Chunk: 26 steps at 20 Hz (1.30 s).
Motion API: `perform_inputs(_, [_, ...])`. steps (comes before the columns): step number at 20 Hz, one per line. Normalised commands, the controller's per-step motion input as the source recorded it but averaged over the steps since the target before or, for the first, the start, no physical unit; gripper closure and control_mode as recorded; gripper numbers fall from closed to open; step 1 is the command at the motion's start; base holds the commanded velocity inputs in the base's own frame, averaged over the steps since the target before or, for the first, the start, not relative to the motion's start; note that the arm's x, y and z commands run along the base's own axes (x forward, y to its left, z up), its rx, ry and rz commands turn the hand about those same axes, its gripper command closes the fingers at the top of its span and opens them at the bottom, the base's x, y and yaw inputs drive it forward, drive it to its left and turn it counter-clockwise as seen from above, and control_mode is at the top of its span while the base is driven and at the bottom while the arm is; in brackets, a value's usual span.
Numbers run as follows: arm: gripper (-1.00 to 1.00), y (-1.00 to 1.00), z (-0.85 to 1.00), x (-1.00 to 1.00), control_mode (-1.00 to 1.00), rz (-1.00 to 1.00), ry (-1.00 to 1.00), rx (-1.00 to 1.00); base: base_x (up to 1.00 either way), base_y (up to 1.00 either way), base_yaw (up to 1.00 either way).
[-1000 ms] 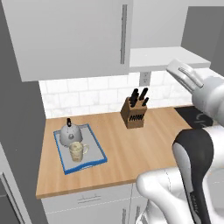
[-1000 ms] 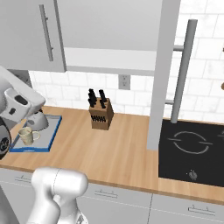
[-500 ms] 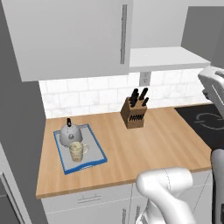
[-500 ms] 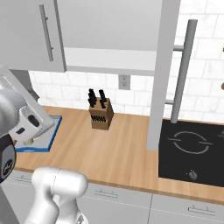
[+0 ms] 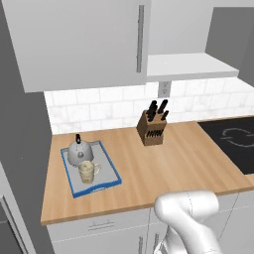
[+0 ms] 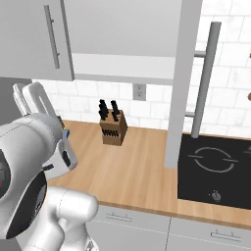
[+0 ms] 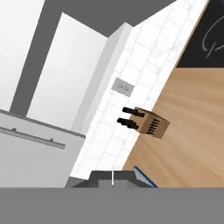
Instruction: Pick the kettle from the counter and place it on the tray. Then pick the mug from the cabinet and place it on the tray. Then close the cabinet doors.
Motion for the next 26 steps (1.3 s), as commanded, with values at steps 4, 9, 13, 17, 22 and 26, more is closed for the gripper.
perform_inputs(4, [1.0,-0.59,-0.5,0.0,-1.0,-0.07,-0.12,0.17,0.0,0.0,0.0])
perform_inputs(9, [1.0,-0.67,-0.45,0.0,-1.0,-0.09,-0.19,0.15,0.0,0.0,0.0])
perform_inputs(13, [1.0,-0.67,-0.07,-0.01,-1.0,-0.04,-0.01,0.08,0.0,0.0,0.0])
perform_inputs(17, [1.0,-0.66,0.0,0.0,-1.0,-0.01,0.0,0.1,0.0,0.0,0.0])
perform_inputs(22, [1.0,-0.73,-0.19,0.04,-1.0,-0.02,-0.04,0.07,0.0,0.0,0.0])
perform_inputs(26, [1.0,-0.67,-0.08,0.05,-1.0,-0.03,-0.07,0.09,0.0,0.0,0.0])
